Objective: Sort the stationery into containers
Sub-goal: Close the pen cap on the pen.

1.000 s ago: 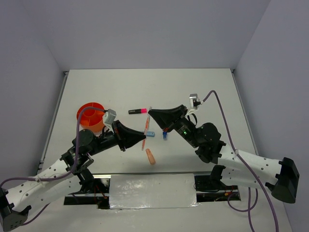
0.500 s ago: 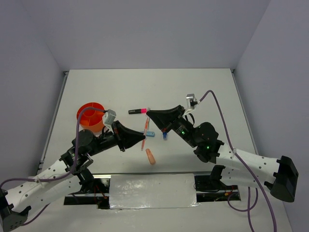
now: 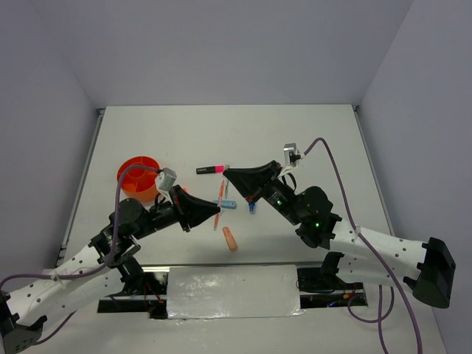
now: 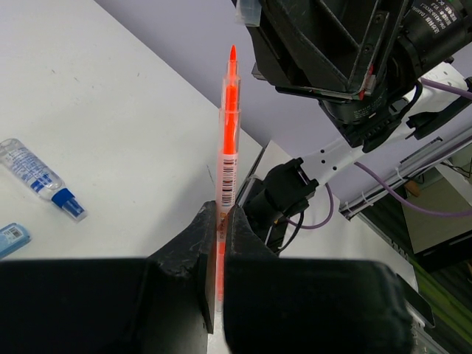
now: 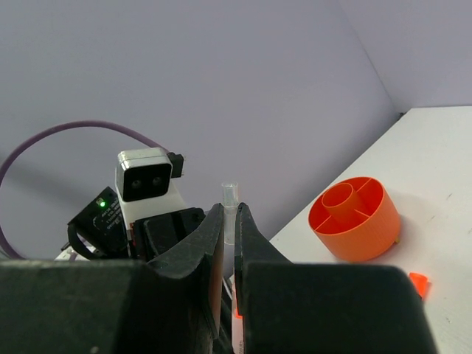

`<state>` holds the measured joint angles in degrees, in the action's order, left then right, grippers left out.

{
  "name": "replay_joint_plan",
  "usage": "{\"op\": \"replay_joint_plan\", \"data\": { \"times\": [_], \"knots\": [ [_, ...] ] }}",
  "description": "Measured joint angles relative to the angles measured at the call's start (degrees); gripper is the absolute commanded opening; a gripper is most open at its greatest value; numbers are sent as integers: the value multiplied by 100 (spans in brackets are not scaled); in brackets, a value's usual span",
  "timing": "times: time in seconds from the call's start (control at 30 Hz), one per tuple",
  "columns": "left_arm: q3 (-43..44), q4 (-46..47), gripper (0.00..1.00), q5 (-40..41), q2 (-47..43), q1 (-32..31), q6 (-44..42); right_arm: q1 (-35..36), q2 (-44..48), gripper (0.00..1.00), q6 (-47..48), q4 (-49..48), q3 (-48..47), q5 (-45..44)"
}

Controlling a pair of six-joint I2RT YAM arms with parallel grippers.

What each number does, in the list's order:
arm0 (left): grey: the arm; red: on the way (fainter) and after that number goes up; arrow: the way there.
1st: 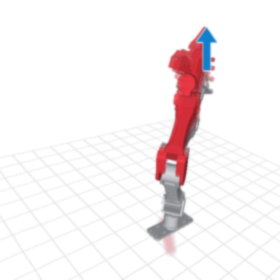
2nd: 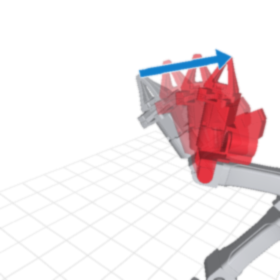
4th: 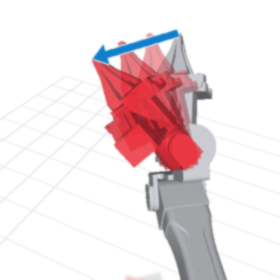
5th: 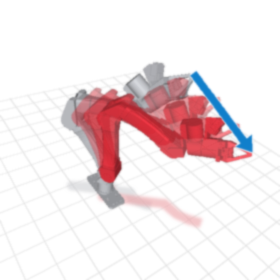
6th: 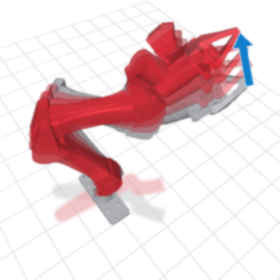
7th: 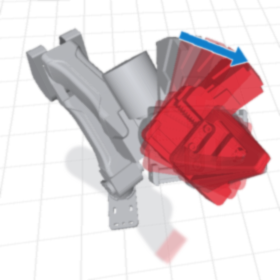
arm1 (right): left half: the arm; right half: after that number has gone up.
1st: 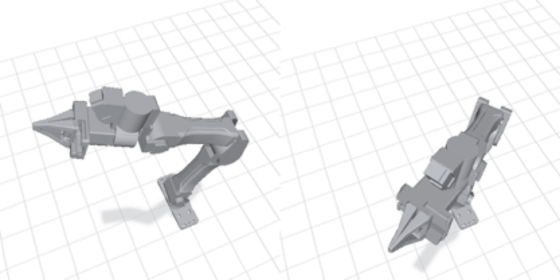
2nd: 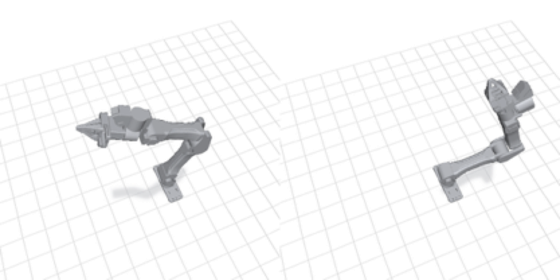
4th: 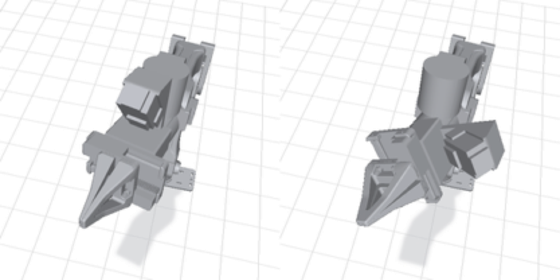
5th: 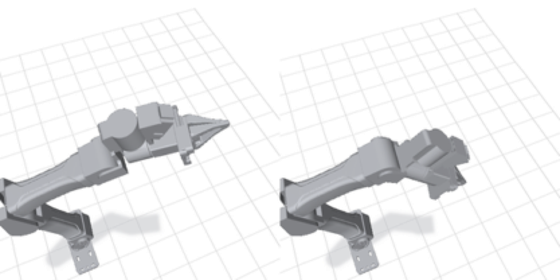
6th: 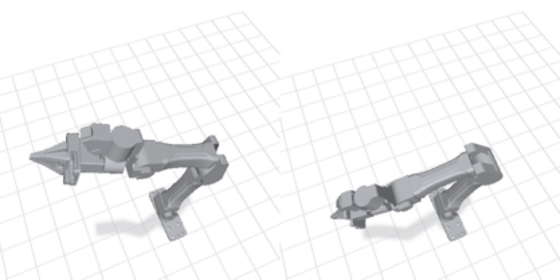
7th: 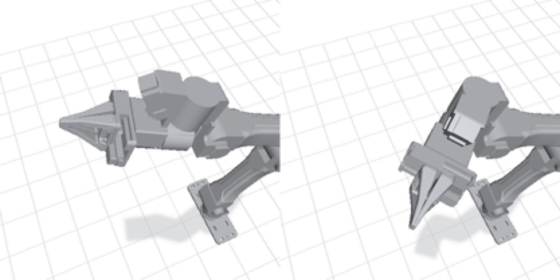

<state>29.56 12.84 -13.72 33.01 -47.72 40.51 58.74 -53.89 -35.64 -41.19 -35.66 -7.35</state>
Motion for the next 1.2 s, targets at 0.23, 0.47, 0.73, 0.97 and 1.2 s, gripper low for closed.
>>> {"op": "replay_joint_plan", "data": {
  "times": [0.23, 0.47, 0.73, 0.97, 1.2],
  "knots": [
    [2, -90, 0, 44, -72, 0, -7, 0, -72, 0, 24, 26, 0, -66],
    [2, -133, 0, 149, -96, 0, -9, 0, -188, 0, 22, 52, 0, -35],
    [2, -149, 0, 238, -98, 0, -31, 0, -212, 0, 20, 52, 4, 7],
    [26, -195, 0, 345, -101, 0, -155, 0, -291, 6, 4, 55, 9, 162],
    [133, -286, 0, 413, -90, 0, -297, 0, -297, 17, -79, 28, 79, 326]
  ]
}}
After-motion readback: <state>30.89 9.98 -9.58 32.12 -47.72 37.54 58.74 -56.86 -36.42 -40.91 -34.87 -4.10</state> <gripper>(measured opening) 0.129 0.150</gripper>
